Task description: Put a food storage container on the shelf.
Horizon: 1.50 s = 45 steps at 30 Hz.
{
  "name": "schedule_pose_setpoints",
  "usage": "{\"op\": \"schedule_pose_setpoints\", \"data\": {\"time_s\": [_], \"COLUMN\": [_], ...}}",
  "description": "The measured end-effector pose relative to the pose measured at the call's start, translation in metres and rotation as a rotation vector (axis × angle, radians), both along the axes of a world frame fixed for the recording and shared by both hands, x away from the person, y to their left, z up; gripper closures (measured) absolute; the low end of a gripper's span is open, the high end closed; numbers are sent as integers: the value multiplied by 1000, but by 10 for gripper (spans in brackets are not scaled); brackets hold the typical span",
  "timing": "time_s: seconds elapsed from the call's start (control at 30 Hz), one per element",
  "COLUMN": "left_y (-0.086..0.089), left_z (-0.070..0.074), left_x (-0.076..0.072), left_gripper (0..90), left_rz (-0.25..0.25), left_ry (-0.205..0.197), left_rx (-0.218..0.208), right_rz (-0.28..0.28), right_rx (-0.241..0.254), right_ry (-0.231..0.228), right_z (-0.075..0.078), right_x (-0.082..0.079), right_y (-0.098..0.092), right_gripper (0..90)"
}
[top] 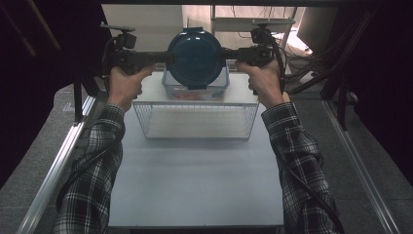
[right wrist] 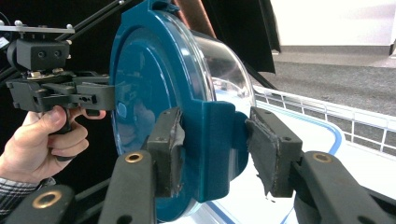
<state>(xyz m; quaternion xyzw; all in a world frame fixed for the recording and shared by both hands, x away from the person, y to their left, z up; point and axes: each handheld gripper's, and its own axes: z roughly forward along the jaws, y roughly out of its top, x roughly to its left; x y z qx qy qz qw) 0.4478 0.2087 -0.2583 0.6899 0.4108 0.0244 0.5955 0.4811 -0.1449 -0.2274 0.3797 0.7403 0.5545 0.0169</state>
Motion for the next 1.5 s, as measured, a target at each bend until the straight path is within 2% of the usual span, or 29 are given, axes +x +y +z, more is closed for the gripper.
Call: {"op": "schedule_pose_setpoints", "data": {"time_s": [0.07, 0.13, 0.17, 0.2, 0.27, 0.3, 0.33, 0.37, 0.4, 0.5, 0.57, 0.67, 0.73, 0.8, 0.93, 1.0, 1.07, 1.17, 1.27, 1.4, 1.5], "left_y": [2, 0, -1, -2, -4, -4, -4, -5, -7, -12, -13, -10, -5, -1, 2, 4, 4, 4, 2, -1, -4], "left_z": [-1, 0, 0, -1, -5, -6, -6, -5, -3, -2, -1, 1, 4, 6, 2, -3, -8, -16, -20, -22, -24], "left_x": [1, -1, -1, 0, 1, 1, 1, 2, 2, 1, -1, -8, -14, -21, -32, -35, -37, -35, -34, -31, -29], "left_gripper": [541, 526, 555, 523, 540, 528, 518, 535, 541, 533, 532, 541, 572, 621, 717, 746, 767, 776, 768, 753, 749], "left_rz": [8, 45, 56, 66, 56, 58, 69, 71, 78, 103, 116, 136, 139, 137, 124, 117, 108, 106, 107, 107, 133], "left_ry": [-13, -25, -28, -22, -20, -21, -18, -22, -24, -25, -38, -64, -81, -99, -108, -108, -102, -91, -93, -94, -92], "left_rx": [-7, 36, 55, 80, 97, 66, 27, 31, 58, 82, 89, 79, 78, 88, 95, 96, 91, 87, 94, 86, 103], "right_rz": [5, 8, 7, -1, -13, -29, -60, -83, -83, -91, -106, -120, -121, -97, -37, 0, 37, 14, -3, -53, -68], "right_rx": [4, -2, -9, -20, -24, -36, -76, -100, -99, -101, -120, -147, -140, -135, -170, -172, -171, -218, -199, -216, -190], "right_ry": [5, 1, -5, -9, -9, -10, -16, -10, -27, -42, -59, -117, -137, -156, -177, -169, -141, -138, -127, -138, -127], "right_z": [-2, -2, -2, -2, -2, -3, -4, -6, -8, -8, -6, -3, 1, 5, -1, -8, -16, -23, -24, -24, -25], "right_x": [1, 2, 2, 2, 3, 5, 5, 7, 8, 7, 5, -3, -10, -21, -43, -51, -54, -51, -43, -34, -28], "right_y": [1, 2, 4, 6, 8, 9, 11, 10, 9, 10, 13, 14, 10, 6, 2, 1, 1, 3, 3, 5, 4], "right_gripper": [545, 531, 518, 501, 489, 500, 517, 578, 592, 618, 607, 595, 645, 709, 856, 889, 893, 894, 895, 895, 895]}}
